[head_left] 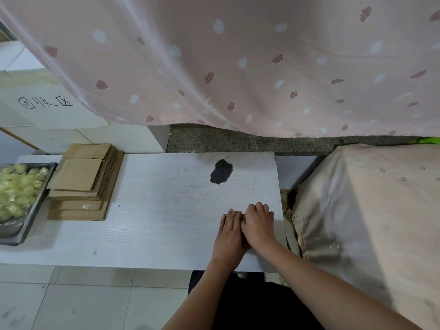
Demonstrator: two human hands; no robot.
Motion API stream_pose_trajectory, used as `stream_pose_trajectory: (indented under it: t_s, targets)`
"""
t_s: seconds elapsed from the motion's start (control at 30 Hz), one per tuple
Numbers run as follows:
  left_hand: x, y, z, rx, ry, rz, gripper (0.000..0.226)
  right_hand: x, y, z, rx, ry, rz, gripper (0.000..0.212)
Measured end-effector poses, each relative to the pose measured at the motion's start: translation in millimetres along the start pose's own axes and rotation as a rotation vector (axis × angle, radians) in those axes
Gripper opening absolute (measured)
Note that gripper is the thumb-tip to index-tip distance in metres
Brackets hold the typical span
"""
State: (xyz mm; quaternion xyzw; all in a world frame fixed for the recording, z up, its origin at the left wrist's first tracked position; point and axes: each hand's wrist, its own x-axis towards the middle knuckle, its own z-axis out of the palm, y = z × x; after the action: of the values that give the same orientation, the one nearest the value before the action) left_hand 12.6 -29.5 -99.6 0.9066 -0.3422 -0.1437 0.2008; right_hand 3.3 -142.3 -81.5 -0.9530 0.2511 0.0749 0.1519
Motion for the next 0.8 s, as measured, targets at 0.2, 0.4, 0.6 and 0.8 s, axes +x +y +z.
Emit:
stream_pose_trajectory:
  t_s: [0.2,0.4,0.6,0.8]
  targets:
    - [1.3,-2.0,1.2,0.076,-0.039,0.008,0.069,-0.8,-10.2,-1.2,0.013,0.002,0.058,0.019]
    - [0.8,-1.5,2.1,0.052,-0.024,-0.002,0.07,-1.7,-10.8,-7.4,0.095,-0.014,0.064,0.008]
    - [0.7,-0.6,5.2,0.012,-0.006,-0.031,0.081,-6.1,6.7,-11.9,0.153,-0.017,-0.013,0.016]
    - [0.2,-1.5,4.5,-0.013,-0.021,-0.043,0.087,-5.3,-2.5,-17.1,0.11,-0.051,0.11,0.023]
